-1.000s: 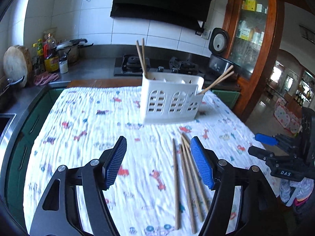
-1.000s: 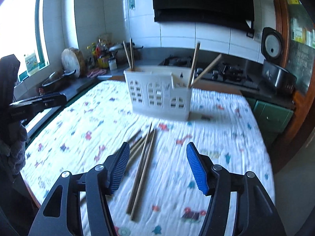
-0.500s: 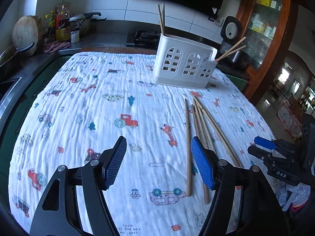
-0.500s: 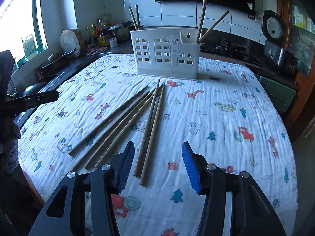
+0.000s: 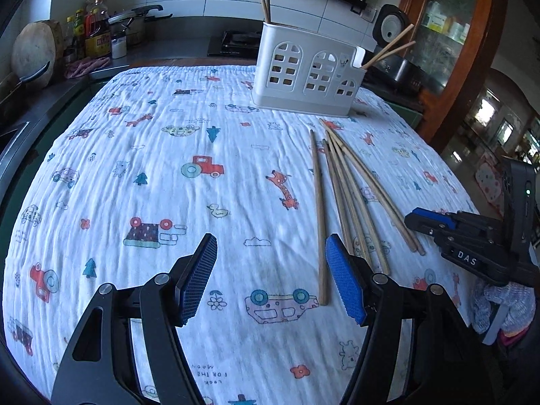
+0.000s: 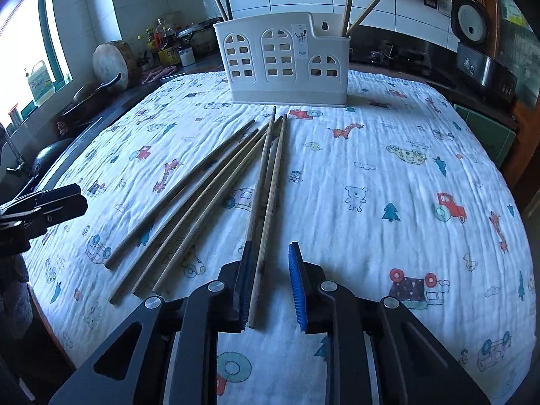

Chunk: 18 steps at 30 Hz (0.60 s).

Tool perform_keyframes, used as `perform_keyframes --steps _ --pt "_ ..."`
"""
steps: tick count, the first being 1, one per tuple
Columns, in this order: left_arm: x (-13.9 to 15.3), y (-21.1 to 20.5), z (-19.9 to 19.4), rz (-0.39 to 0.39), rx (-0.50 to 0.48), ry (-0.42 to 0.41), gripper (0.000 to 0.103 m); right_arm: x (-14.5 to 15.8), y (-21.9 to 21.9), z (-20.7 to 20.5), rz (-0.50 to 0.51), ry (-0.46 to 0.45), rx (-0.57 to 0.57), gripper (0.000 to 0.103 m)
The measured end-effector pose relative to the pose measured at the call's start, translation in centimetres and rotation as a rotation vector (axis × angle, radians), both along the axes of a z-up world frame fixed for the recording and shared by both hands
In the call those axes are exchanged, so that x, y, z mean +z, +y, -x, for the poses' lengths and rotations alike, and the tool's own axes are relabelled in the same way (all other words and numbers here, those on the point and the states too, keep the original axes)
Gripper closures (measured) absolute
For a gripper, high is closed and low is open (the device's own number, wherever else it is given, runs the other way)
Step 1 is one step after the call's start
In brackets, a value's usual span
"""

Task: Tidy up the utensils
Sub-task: 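Close the left tool on a chopstick while the right tool grasps another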

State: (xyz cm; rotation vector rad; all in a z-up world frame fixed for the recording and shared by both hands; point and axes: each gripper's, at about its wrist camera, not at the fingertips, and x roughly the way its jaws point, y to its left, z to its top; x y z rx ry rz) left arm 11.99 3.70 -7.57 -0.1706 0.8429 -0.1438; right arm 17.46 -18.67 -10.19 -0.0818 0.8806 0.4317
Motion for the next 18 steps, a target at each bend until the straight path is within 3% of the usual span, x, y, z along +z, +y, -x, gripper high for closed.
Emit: perform_keyframes --steps 10,18 --pt "-0.3 -0.7 0.0 -0.005 -0.025 0.013 0.041 -0.5 0.7 -0.5 0.033 0.015 -0.008 0.090" --pt "-0.8 -1.5 -0.4 -0.010 -0.053 0.027 0.057 -0.6 0.5 -0.7 0.062 0.005 -0.034 0.096"
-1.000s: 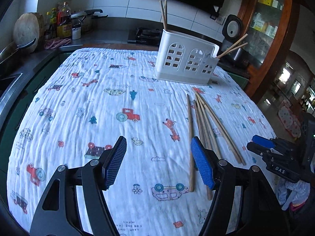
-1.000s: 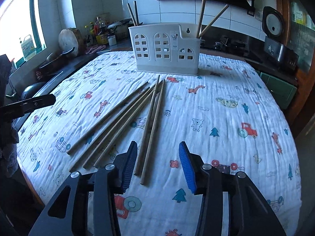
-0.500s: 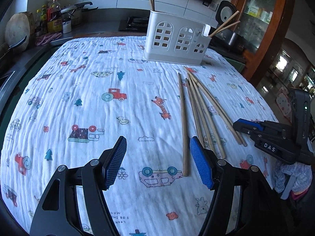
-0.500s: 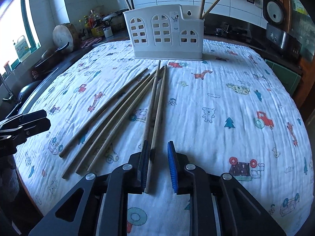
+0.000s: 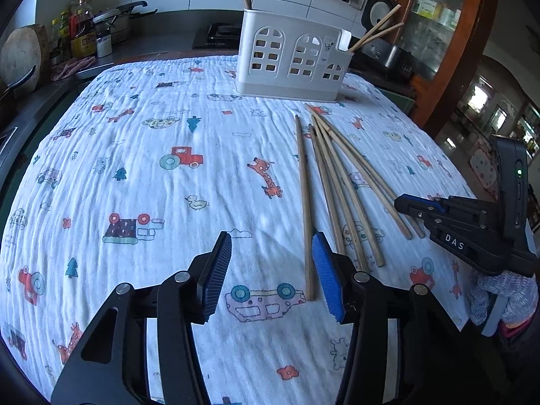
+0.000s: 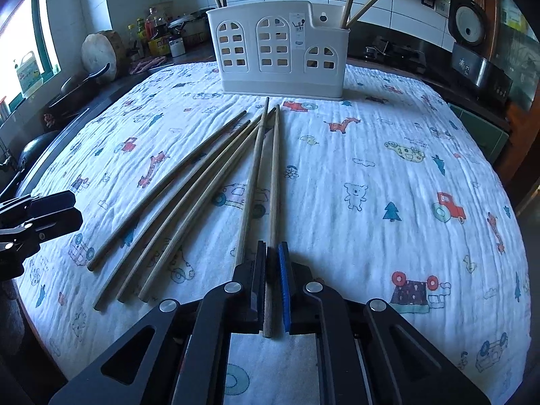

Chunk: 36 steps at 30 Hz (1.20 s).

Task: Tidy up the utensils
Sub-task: 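Close the left tool on a chopstick while the right tool grasps another, then lift the left tool's chopstick over the holder while the right tool carries its own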

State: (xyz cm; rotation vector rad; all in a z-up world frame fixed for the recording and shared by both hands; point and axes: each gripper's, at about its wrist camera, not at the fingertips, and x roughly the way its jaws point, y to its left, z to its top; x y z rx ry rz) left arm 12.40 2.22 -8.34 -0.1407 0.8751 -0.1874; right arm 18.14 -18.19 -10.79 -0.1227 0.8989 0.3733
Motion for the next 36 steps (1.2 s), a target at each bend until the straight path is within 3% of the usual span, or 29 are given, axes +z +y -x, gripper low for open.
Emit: perform_keyframes --steps 6,9,18,34,36 --pt "-0.6 -1.2 -0.8 -0.004 -0.034 0.016 0.070 0.0 -0.7 0.0 0.001 -0.004 -0.017 0.096" --pt "-0.9 -2.2 -1.2 -0.007 -0.061 0.023 0.070 -0.1 -1.0 0.0 -0.003 -0.003 -0.022 0.096" --pt "-1.9 -4.1 -2.9 -0.071 -0.115 0.090 0.085 -0.1 -1.1 0.2 -0.008 -0.005 -0.018 0.096" --pt "-1.9 -5.1 -4.5 -0.148 -0.165 0.186 0.087 -0.3 -0.9 0.4 0.005 -0.029 -0.008 0.096" --pt "-1.8 -5.0 -4.5 -0.154 -0.162 0.181 0.096 -0.3 -0.8 0.5 0.010 -0.032 -0.008 0.096"
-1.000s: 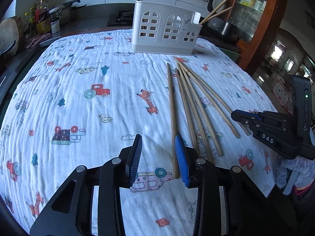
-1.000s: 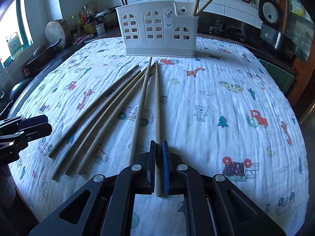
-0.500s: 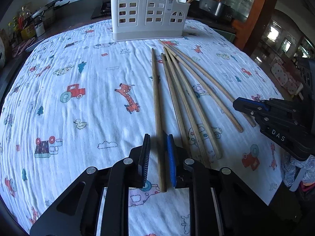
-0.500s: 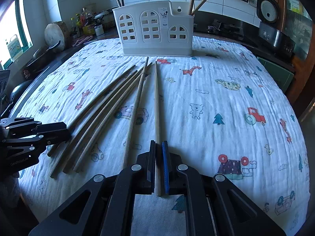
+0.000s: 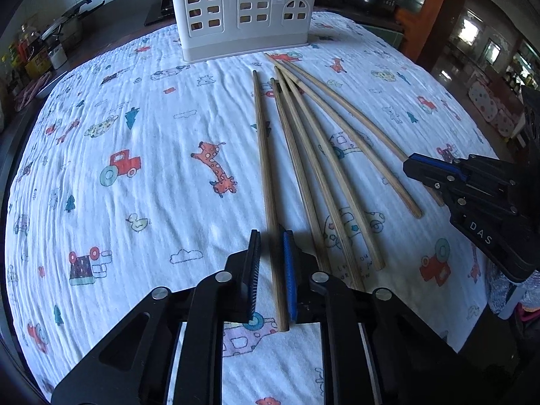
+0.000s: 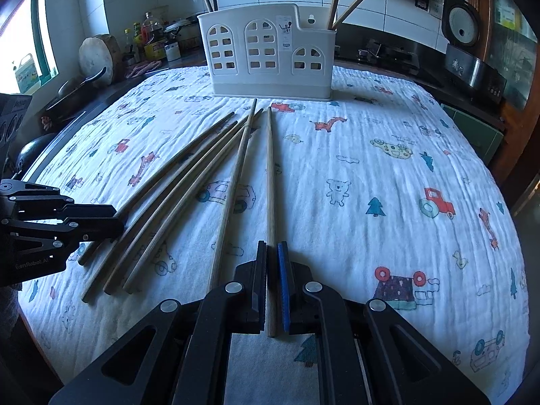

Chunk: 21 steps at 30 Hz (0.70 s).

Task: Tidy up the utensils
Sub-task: 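Lift the left tool's chopstick over the holder while the right tool carries its own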

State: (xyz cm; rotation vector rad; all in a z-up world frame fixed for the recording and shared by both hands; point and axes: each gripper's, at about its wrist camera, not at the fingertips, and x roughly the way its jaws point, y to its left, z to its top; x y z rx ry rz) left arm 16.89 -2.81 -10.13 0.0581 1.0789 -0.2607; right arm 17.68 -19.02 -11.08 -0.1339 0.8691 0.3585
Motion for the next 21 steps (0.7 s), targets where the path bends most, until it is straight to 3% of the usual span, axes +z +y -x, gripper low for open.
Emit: perform_keyframes --steps 8,21 --pt "2.7 1.2 0.9 0.056 0.028 -0.087 0.096 1.8 -0.6 0.5 -0.020 -0.047 -0.011 0.096" --pt "10.2 2.9 1.1 0.132 0.057 -0.317 0.097 9.6 -0.5 0.9 -0.046 -0.240 0.025 0.096"
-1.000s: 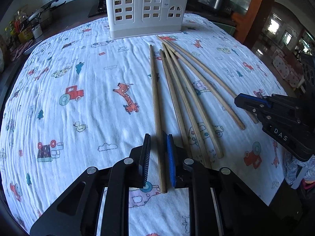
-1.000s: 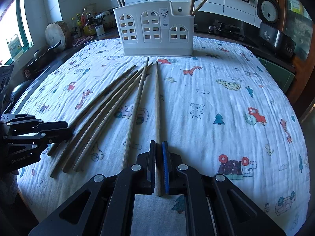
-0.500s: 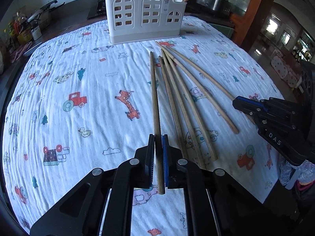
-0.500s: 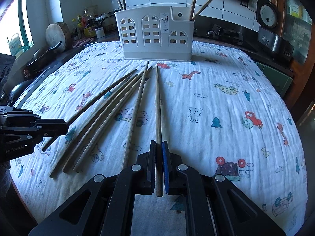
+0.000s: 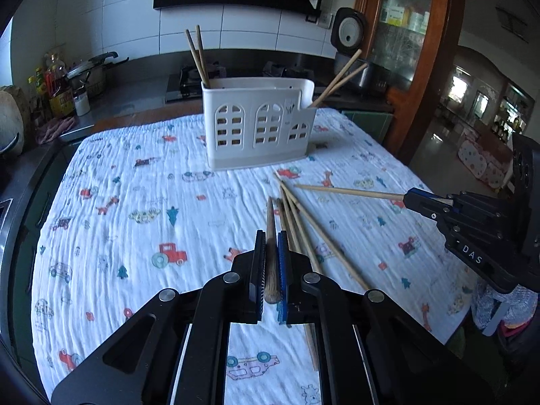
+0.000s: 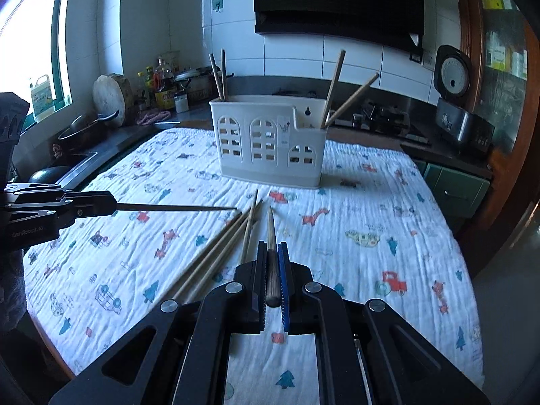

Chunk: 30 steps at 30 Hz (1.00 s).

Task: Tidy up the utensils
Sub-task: 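Lift the left tool's chopstick over the holder while the right tool carries its own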

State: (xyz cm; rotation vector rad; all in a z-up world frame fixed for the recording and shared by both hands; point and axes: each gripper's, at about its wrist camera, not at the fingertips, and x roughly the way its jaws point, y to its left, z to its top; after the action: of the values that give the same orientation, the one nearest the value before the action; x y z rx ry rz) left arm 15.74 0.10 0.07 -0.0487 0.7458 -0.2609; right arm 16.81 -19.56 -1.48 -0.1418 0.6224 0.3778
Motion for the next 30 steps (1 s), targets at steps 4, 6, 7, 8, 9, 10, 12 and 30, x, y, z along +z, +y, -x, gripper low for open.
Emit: perform_keyframes --steps 4,6,7,8,9,10,12,30 --pt "1.3 0.1 -0.8 0.019 0.003 -0.043 0.097 2.1 0.3 -1.3 -0.012 -0.031 0.020 0.096" --pt "1.8 0.2 -1.3 0.026 0.005 -0.052 0.097 2.6 0.5 -2.2 -0.013 -0.032 0.029 0.096" --pt "2.1 0.2 -1.6 0.027 0.003 -0.056 0.097 3.0 0.6 -2.8 -0.013 -0.031 0.035 0.096" --pt "2.4 0.2 -1.9 0.023 0.003 -0.061 0.097 3.2 0.6 -3.2 -0.015 -0.030 0.038 0.096" --pt "2.7 0.2 -2.2 0.016 0.003 -0.067 0.097 3.6 0.6 -3.7 -0.015 -0.029 0.041 0.096" --pt "3.0 0.3 -2.6 0.011 0.002 -0.073 0.097 4.1 0.6 -4.3 -0.011 -0.026 0.050 0.096" --pt "3.6 0.5 -3.4 0.010 -0.002 -0.076 0.097 4.7 0.6 -5.2 -0.009 -0.019 0.060 0.096" --pt "10.1 1.4 -10.1 0.021 -0.016 -0.115 0.097 12.7 0.6 -10.5 -0.030 -0.004 0.146 0.096"
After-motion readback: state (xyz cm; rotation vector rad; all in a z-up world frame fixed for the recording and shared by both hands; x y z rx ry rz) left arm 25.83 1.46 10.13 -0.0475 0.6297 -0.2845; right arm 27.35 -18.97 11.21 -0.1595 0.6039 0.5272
